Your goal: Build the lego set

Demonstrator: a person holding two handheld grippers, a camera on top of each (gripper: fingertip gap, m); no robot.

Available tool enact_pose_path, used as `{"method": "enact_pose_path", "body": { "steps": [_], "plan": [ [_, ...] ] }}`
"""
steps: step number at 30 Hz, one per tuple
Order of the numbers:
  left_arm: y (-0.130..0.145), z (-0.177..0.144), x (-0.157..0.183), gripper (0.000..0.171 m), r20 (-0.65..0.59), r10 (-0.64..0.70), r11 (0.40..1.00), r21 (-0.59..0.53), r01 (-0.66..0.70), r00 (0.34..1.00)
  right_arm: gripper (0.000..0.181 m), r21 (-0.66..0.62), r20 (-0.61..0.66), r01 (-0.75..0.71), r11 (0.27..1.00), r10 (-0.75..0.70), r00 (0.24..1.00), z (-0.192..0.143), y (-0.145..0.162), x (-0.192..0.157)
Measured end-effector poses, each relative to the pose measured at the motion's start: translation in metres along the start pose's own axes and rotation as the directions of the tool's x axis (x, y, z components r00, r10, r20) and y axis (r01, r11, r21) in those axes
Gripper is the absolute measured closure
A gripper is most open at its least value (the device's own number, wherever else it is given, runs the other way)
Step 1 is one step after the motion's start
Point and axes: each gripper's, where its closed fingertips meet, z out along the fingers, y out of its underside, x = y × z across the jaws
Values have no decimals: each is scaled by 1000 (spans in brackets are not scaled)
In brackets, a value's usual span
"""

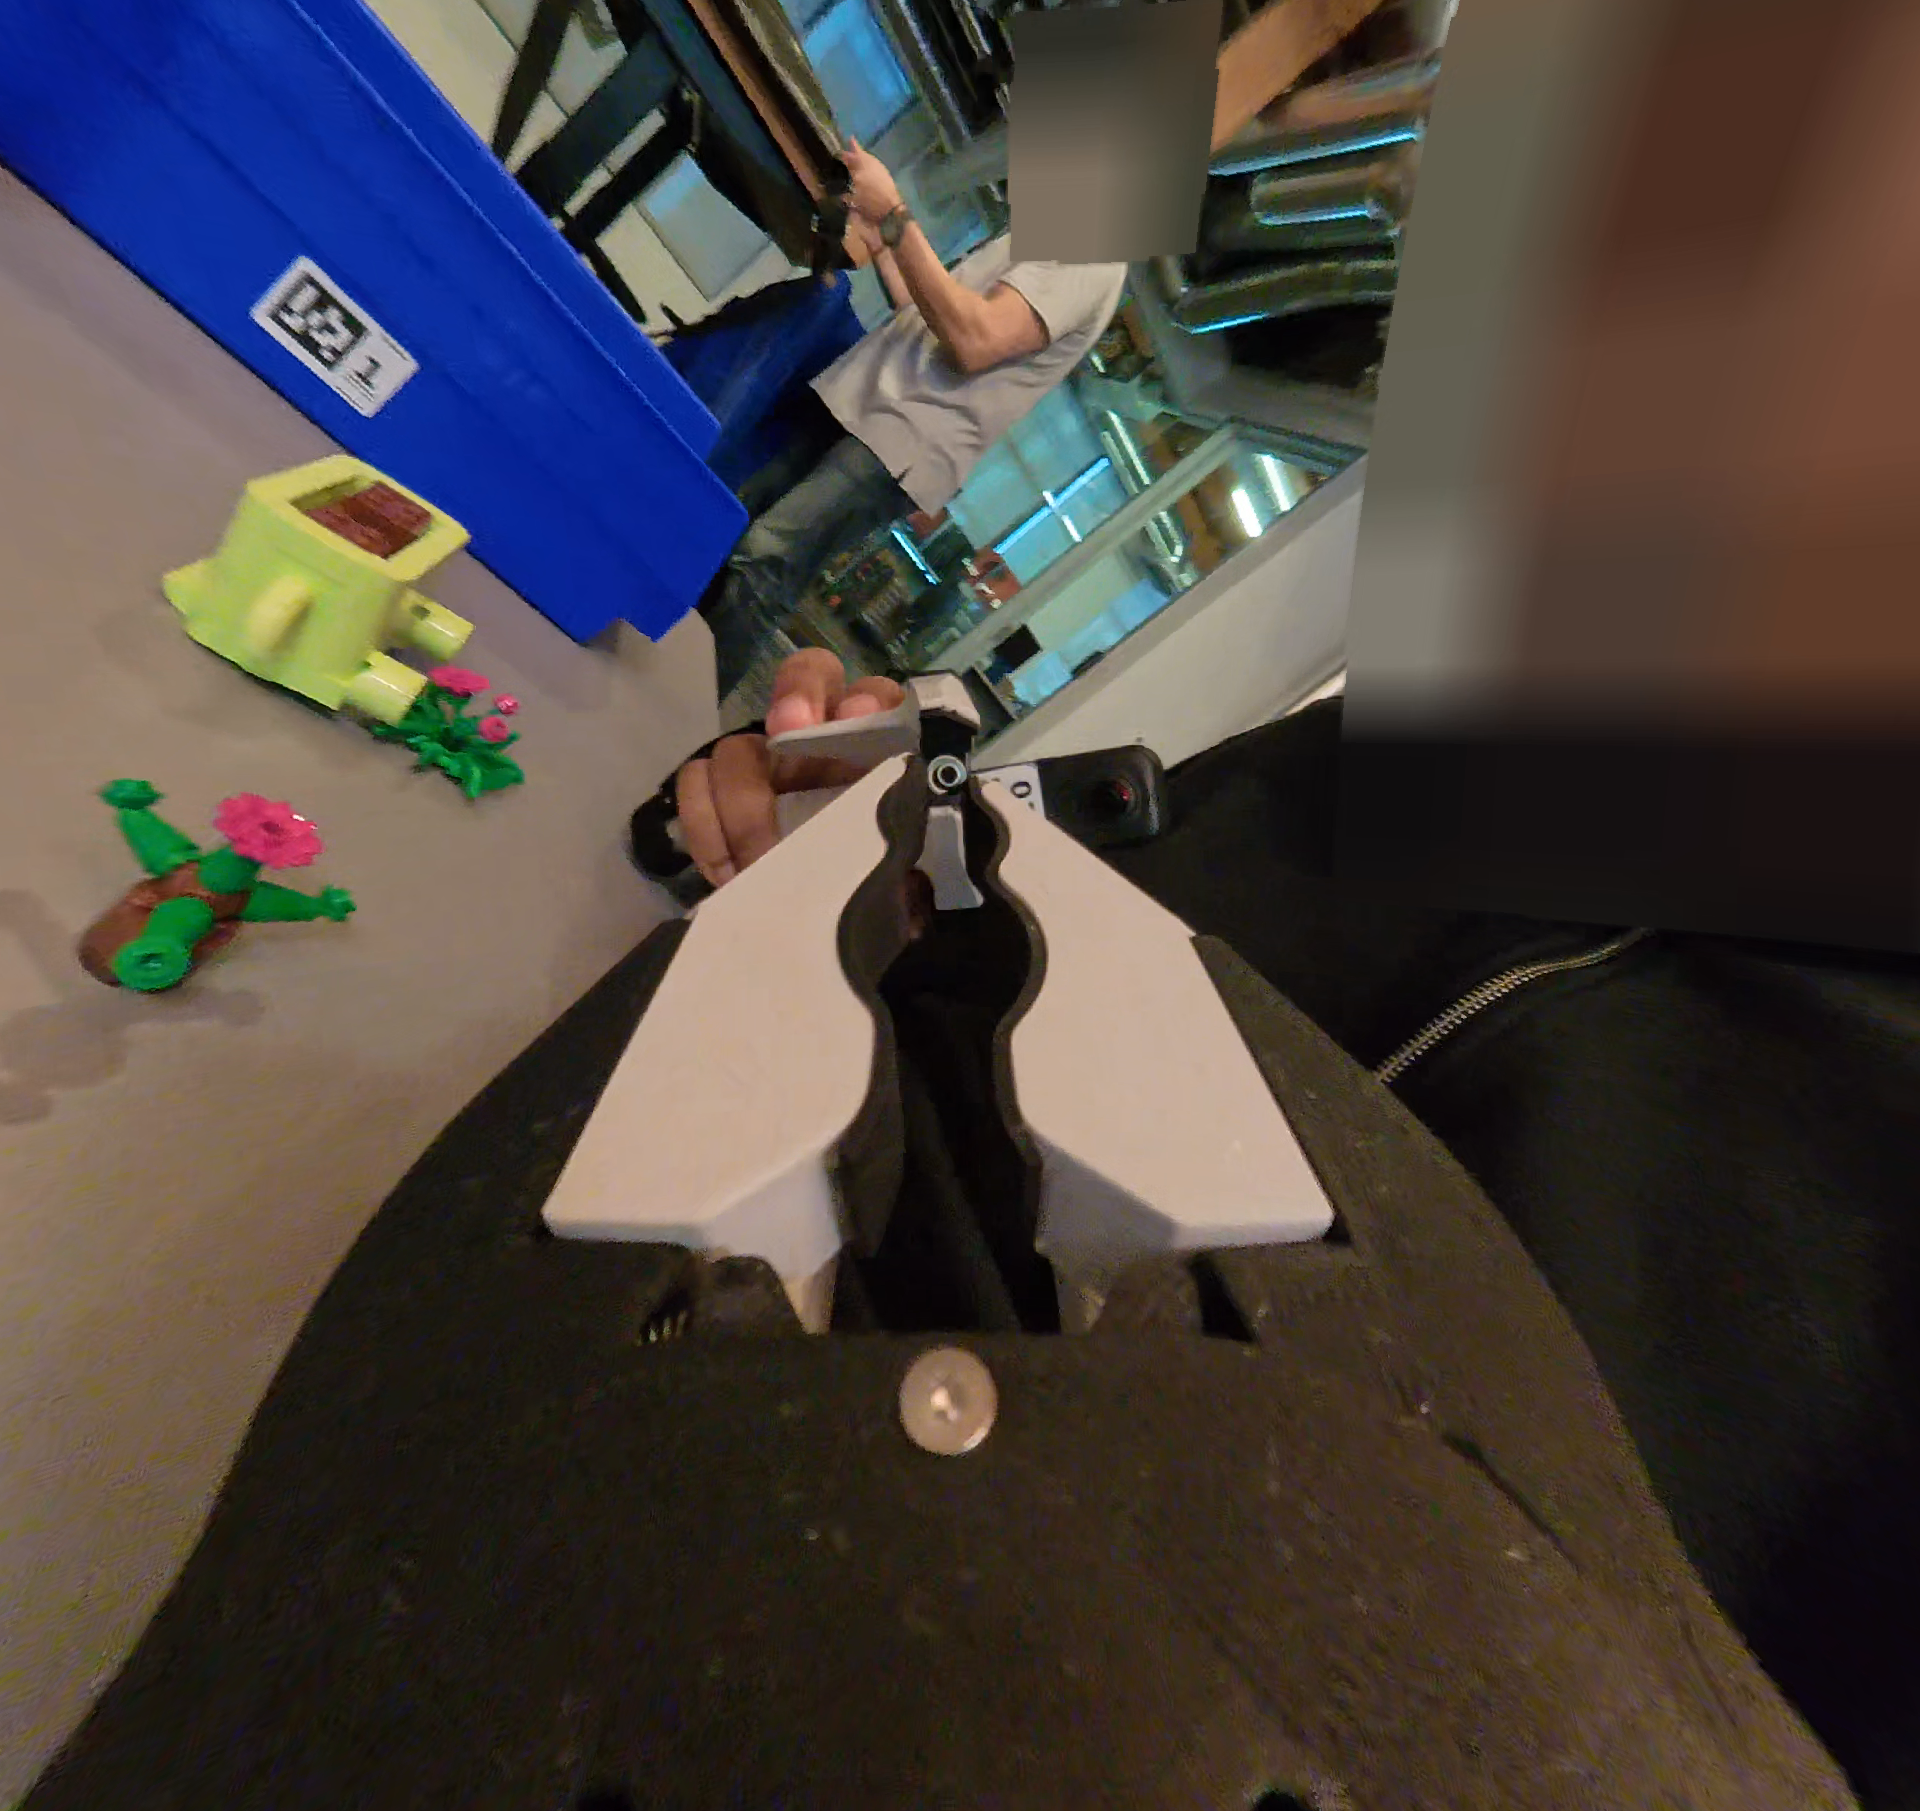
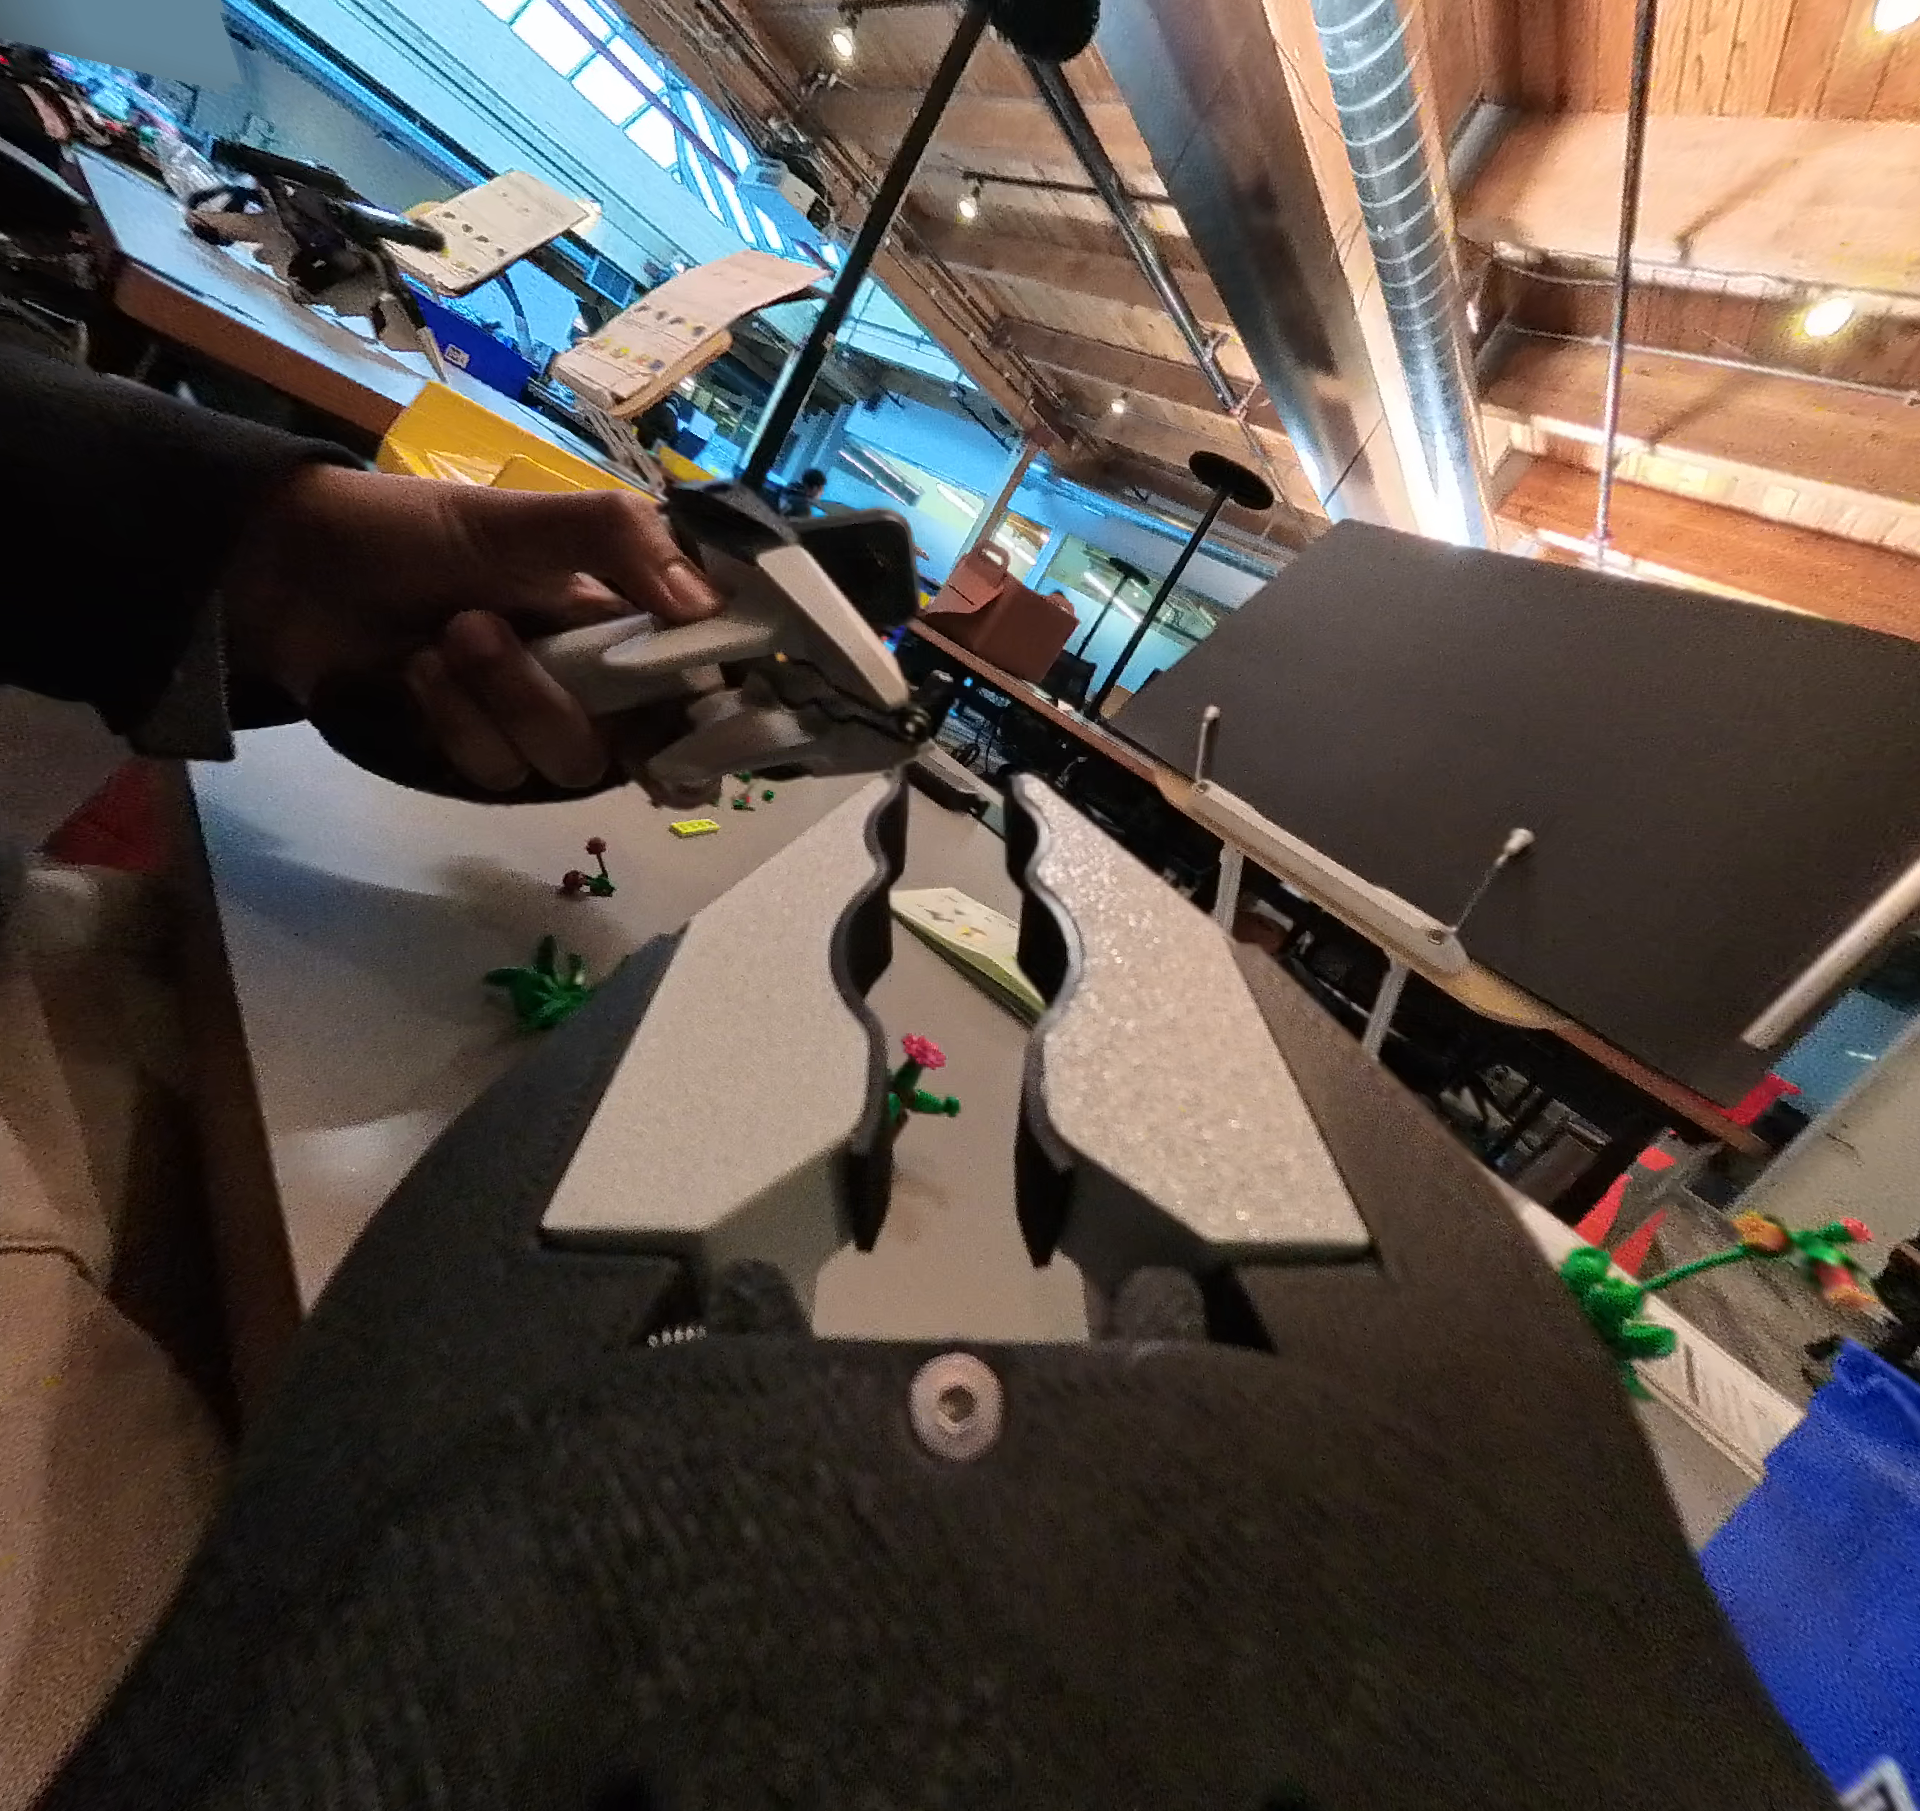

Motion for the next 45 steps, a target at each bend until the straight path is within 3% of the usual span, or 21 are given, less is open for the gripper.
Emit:
{"method": "enact_pose_path", "body": {
  "steps": [4, 16, 37, 42, 45],
  "plan": [
    [9, 5, 3, 168, -52, -64, 997, -44, 62, 997, 155, -26, 76, -26, 999, 28, 997, 3, 5, -11],
    [25, 14, -3, 167, -44, -122, 985, -129, 116, 992, 174, -9, 124, 7, 1000, -6, 992, 1, 1, -22],
    [29, 13, -3, 166, -55, -137, 980, -152, 127, 989, 177, -21, 155, 13, 1000, -10, 988, 0, 3, -27],
    [27, 10, -9, 155, -21, -123, 983, -144, 118, 992, 178, -35, 171, -4, 999, 10, 985, 1, 5, -28],
    [12, -3, -11, 150, 29, -69, 995, -73, 71, 997, 178, -50, 165, -39, 998, 47, 985, 2, 8, -24]
  ]
}}
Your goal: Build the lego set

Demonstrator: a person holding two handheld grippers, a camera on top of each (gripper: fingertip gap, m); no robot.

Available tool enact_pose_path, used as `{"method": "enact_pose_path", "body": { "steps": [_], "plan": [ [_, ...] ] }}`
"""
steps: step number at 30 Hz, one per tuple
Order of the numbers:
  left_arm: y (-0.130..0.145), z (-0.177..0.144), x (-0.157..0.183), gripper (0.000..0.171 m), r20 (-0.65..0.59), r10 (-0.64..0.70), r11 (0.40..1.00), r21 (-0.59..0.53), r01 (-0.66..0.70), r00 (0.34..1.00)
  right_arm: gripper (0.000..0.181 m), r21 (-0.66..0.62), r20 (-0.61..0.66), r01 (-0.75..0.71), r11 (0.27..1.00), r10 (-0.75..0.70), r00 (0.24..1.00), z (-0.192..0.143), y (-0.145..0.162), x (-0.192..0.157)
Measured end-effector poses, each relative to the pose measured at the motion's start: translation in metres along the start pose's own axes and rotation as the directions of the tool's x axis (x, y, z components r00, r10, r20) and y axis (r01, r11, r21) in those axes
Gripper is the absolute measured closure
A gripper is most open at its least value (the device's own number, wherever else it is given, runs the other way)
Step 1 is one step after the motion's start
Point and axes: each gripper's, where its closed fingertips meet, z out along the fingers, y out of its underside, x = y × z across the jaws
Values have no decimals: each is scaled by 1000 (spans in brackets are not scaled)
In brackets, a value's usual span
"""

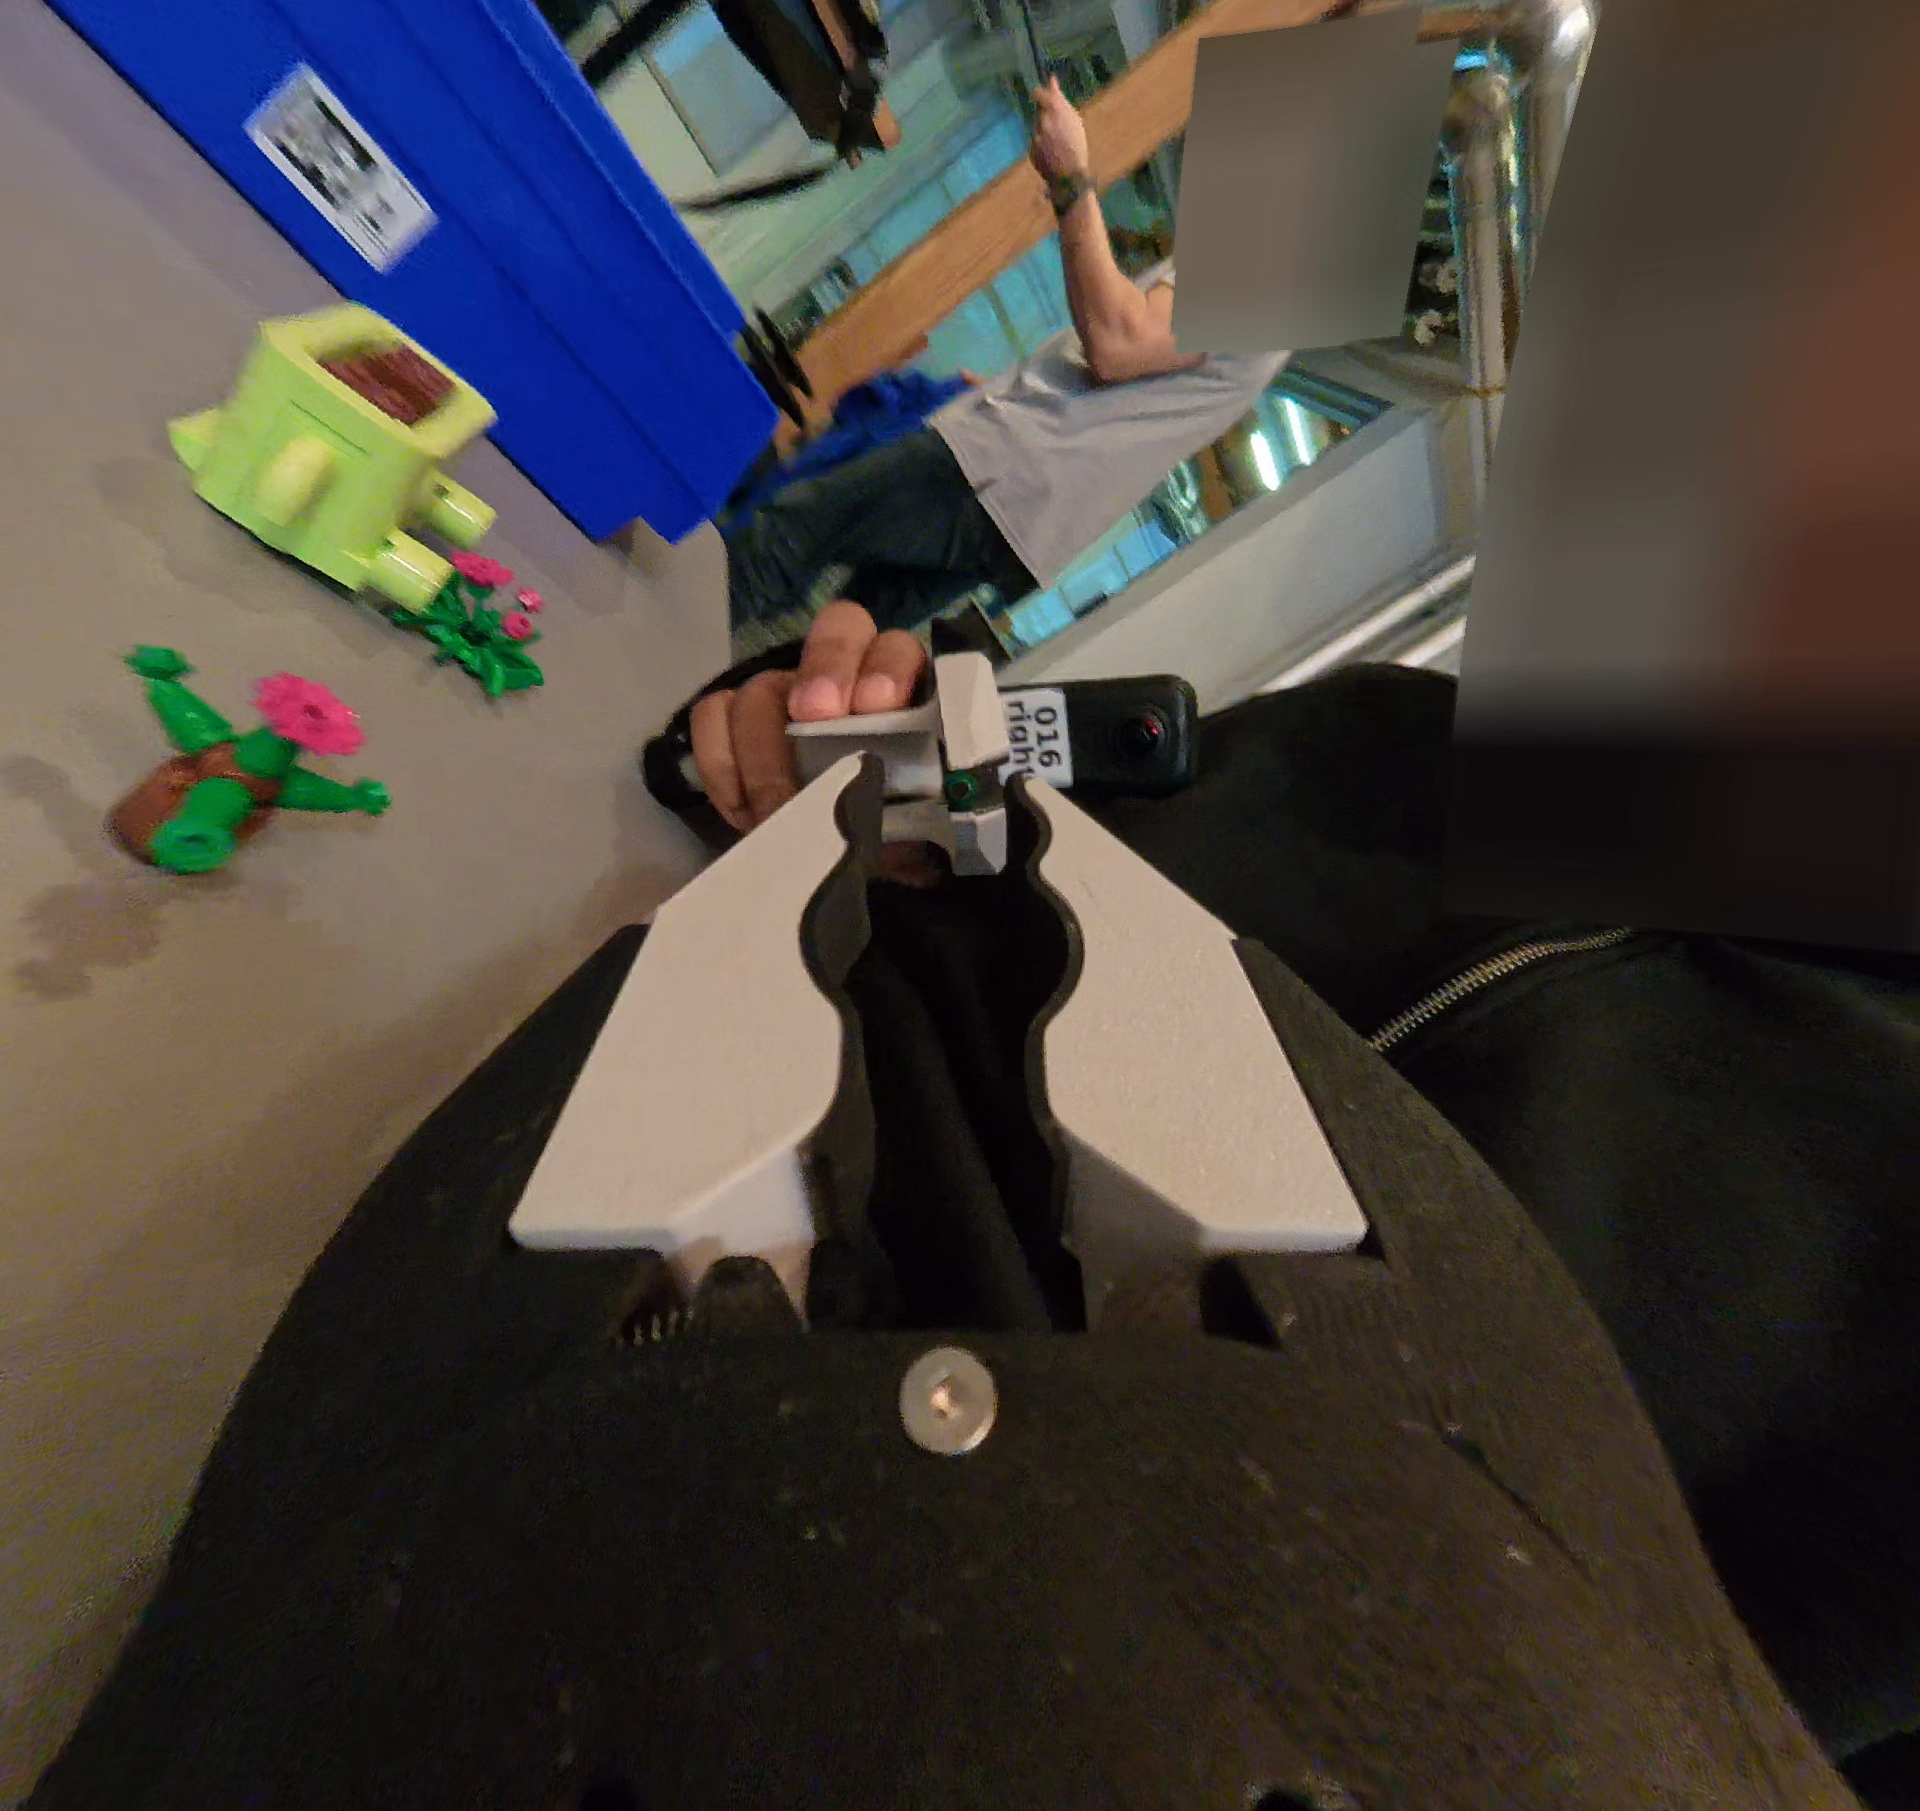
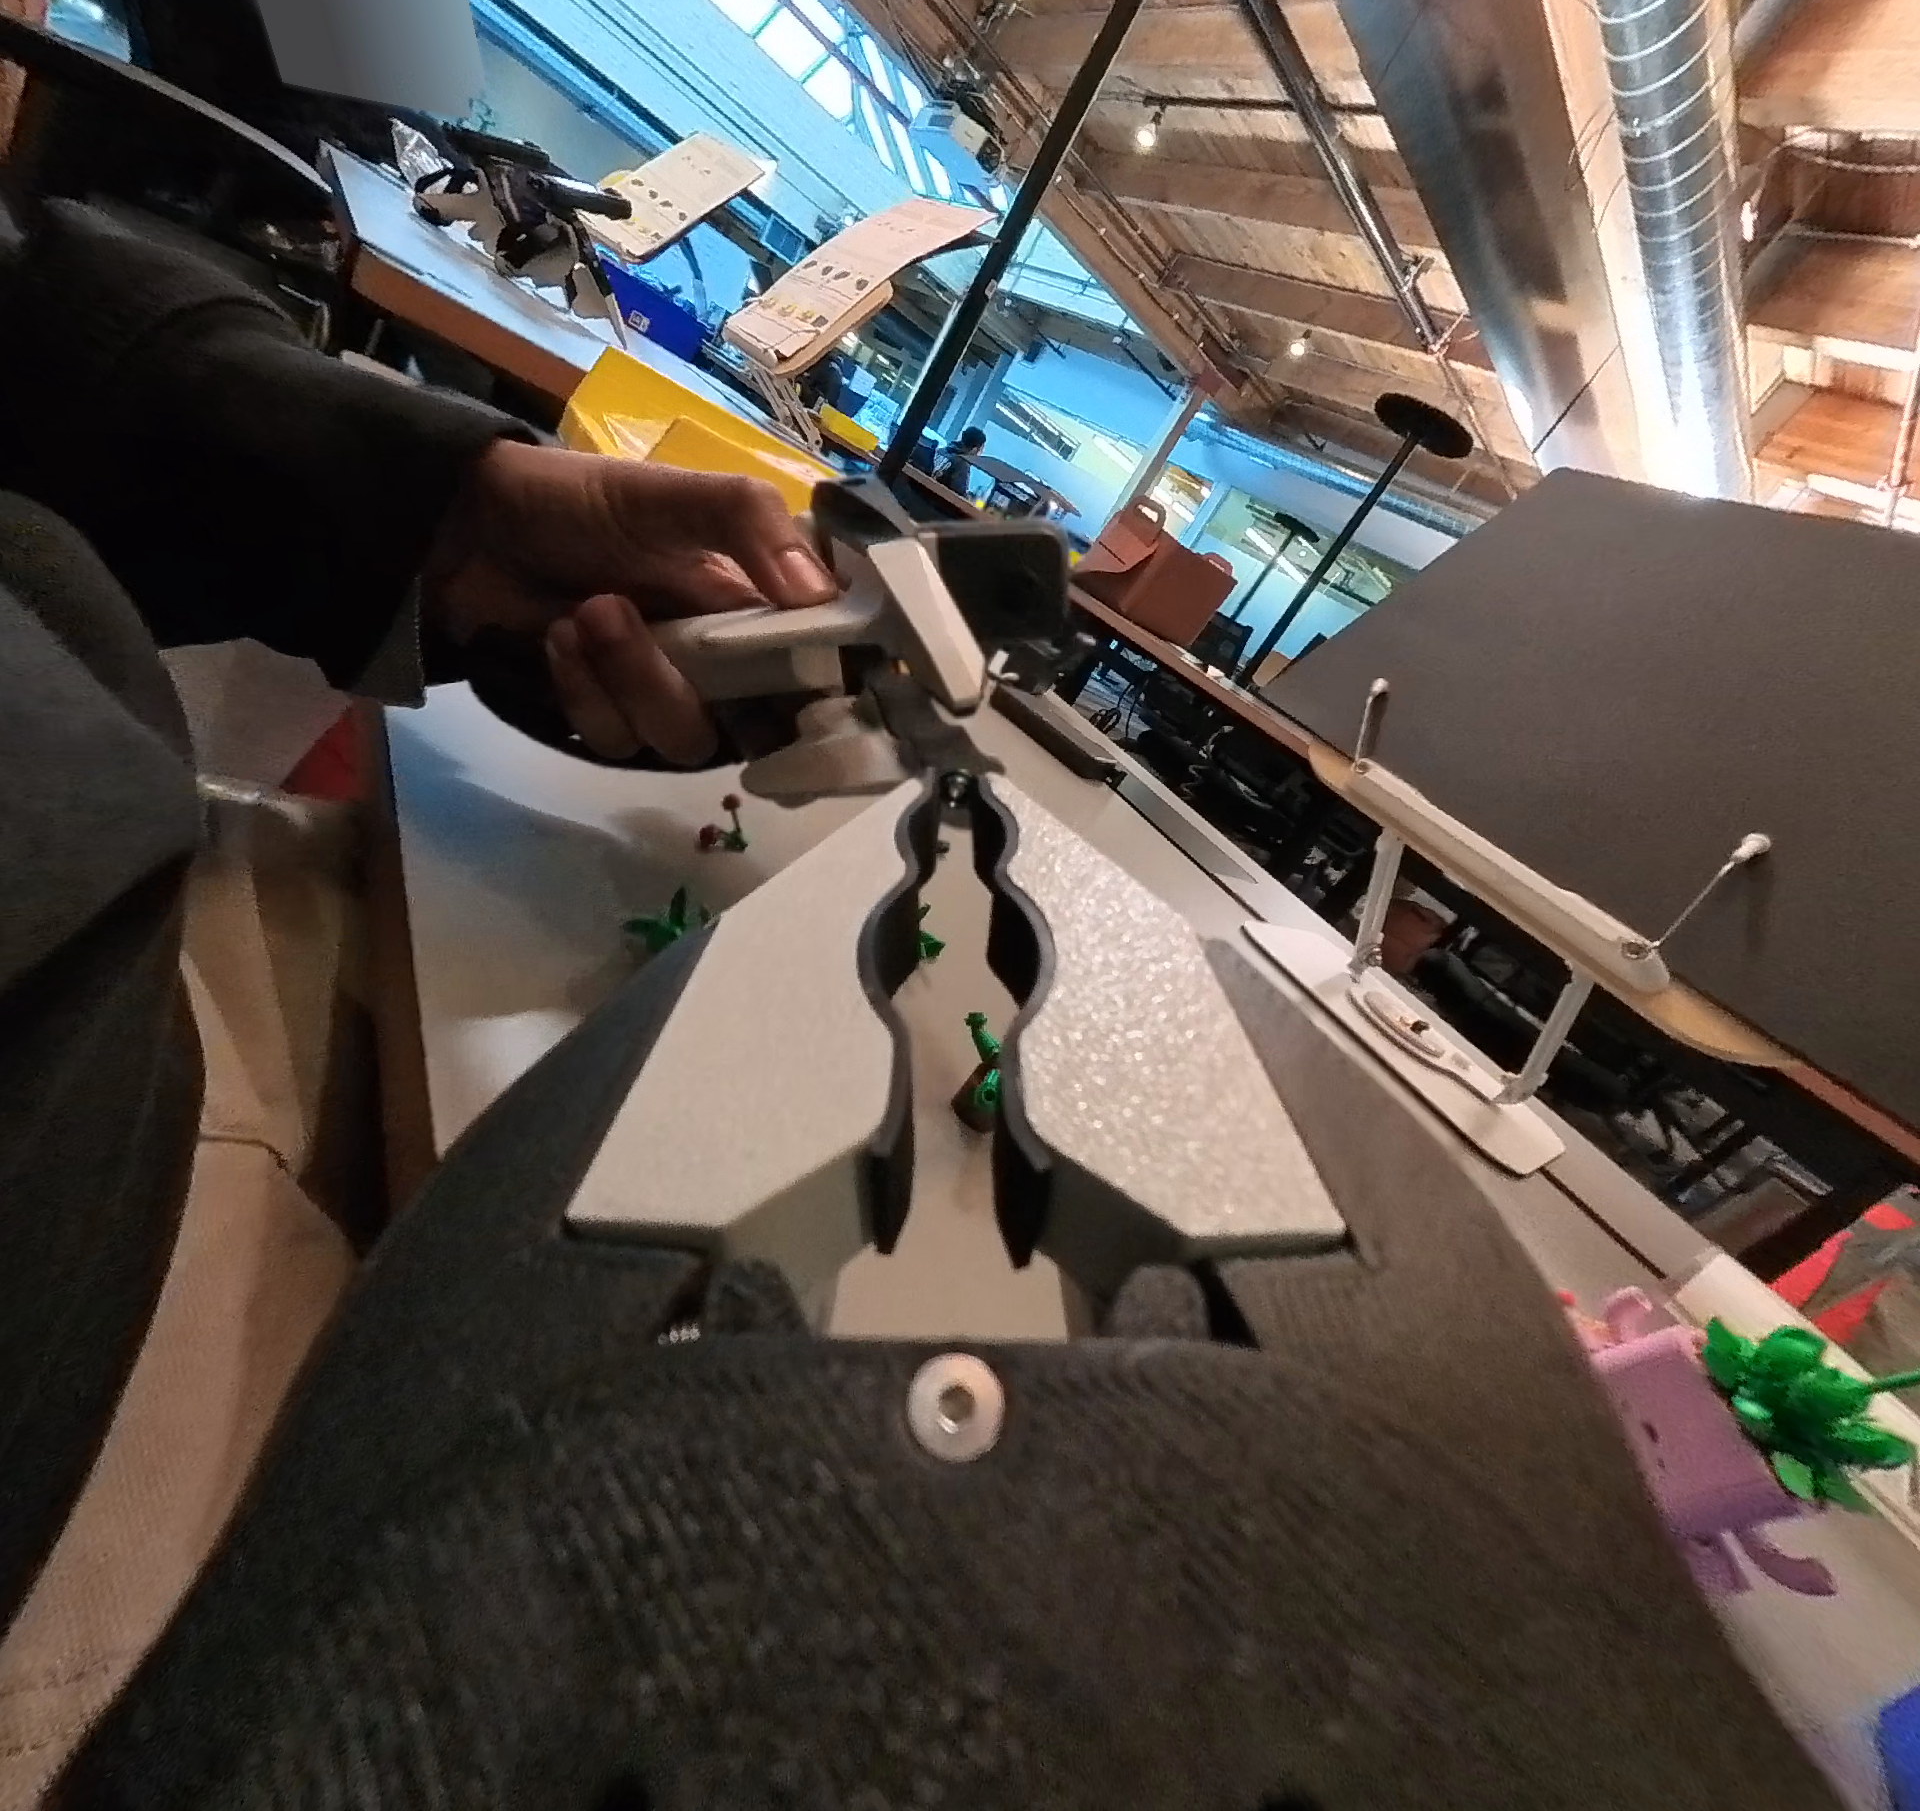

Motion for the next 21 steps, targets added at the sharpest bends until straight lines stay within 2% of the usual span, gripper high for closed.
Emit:
{"method": "enact_pose_path", "body": {
  "steps": [4, 7, 10, 14, 16, 19, 21],
  "plan": [
    [-14, -36, -9, 150, 241, 136, 984, 79, -159, 961, 178, -2, -25, -81, 997, 81, 996, -1, 2, 12],
    [-10, -62, -18, 153, 451, 208, 965, 48, -257, 868, 178, -40, -14, -147, 988, 146, 989, 3, 7, 15],
    [-1, -80, -20, 157, 558, 225, 953, 45, -300, 799, 178, -160, 46, -250, 955, 260, 965, 14, 20, 8],
    [13, -97, -18, 159, 625, 232, 940, 52, -336, 746, 177, -435, 158, -334, 836, 436, 886, 29, 47, -19],
    [18, -104, -13, 160, 662, 249, 935, 26, -354, 707, 177, -527, 200, -337, 780, 499, 843, 36, 51, -31],
    [18, -122, -5, 161, 730, 281, 911, 2, -413, 623, 177, -704, 249, -314, 637, 635, 731, 39, 55, -54],
    [17, -131, -1, 161, 748, 285, 900, 6, -436, 599, 177, -781, 249, -287, 555, 697, 672, 41, 56, -63]
  ]
}}
